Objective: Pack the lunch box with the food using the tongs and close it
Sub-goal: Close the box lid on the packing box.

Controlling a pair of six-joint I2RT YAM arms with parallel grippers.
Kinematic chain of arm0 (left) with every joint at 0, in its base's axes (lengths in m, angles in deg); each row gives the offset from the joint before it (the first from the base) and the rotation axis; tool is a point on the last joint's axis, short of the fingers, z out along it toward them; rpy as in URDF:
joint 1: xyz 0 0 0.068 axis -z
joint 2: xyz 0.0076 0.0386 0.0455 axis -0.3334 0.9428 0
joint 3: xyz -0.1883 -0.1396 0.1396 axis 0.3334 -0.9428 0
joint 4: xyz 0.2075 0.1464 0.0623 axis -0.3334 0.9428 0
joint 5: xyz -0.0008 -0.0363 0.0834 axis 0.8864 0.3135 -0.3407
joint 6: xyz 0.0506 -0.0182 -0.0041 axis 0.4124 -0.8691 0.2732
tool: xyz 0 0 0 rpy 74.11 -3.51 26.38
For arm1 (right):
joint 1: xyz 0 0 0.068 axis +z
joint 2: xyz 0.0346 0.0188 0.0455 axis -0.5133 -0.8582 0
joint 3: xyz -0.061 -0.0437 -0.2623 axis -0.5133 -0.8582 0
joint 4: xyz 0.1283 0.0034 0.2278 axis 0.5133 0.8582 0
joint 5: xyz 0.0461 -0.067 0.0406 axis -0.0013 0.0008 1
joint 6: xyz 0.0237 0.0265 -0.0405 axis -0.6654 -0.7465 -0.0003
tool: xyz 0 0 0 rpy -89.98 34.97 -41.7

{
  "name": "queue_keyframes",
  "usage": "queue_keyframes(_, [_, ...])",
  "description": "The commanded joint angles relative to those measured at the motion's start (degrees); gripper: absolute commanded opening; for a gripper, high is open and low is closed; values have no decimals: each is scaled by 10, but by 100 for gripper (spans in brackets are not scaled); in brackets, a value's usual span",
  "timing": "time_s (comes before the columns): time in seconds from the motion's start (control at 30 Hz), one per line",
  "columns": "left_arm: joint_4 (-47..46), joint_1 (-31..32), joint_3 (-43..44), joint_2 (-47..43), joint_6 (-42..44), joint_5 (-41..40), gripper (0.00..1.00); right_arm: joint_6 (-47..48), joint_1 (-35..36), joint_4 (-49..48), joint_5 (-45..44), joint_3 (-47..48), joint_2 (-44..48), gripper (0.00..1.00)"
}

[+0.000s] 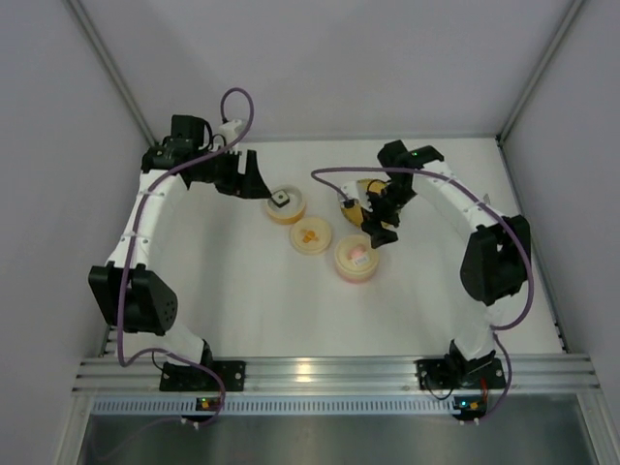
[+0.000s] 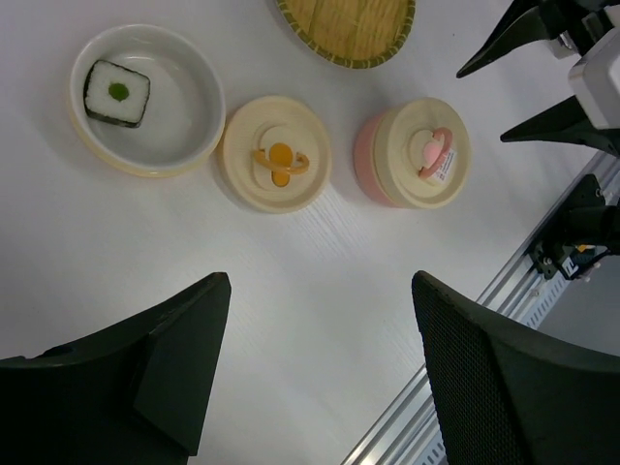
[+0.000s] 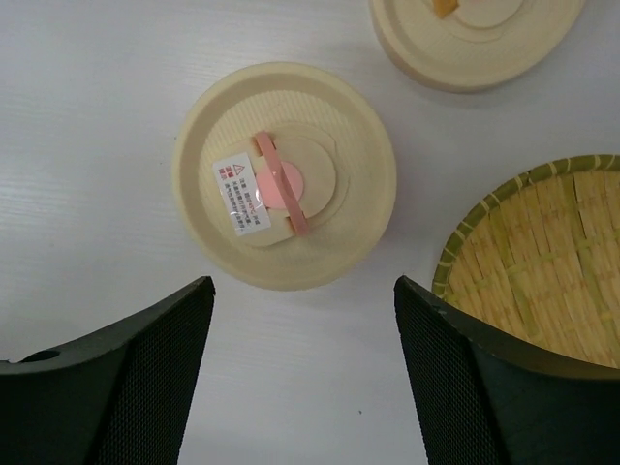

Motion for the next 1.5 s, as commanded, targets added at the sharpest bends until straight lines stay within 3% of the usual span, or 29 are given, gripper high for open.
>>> queue_keyframes(0.0, [-32, 6, -16, -32, -1, 49, 81, 69, 42, 40, -28, 29, 5, 74])
queue_keyframes(0.33, [-54, -32, -54, -37, -5, 68, 81, 17, 110, 3, -124, 14, -27, 75])
queue_keyframes(0.93, [-77, -56, -86, -46, 0, 78, 80, -150, 126, -46, -166, 35, -53, 68])
queue_keyframes(1.47, [-79, -60, -94, -56, 5, 76, 80, -190, 146, -93, -206, -2, -40, 59])
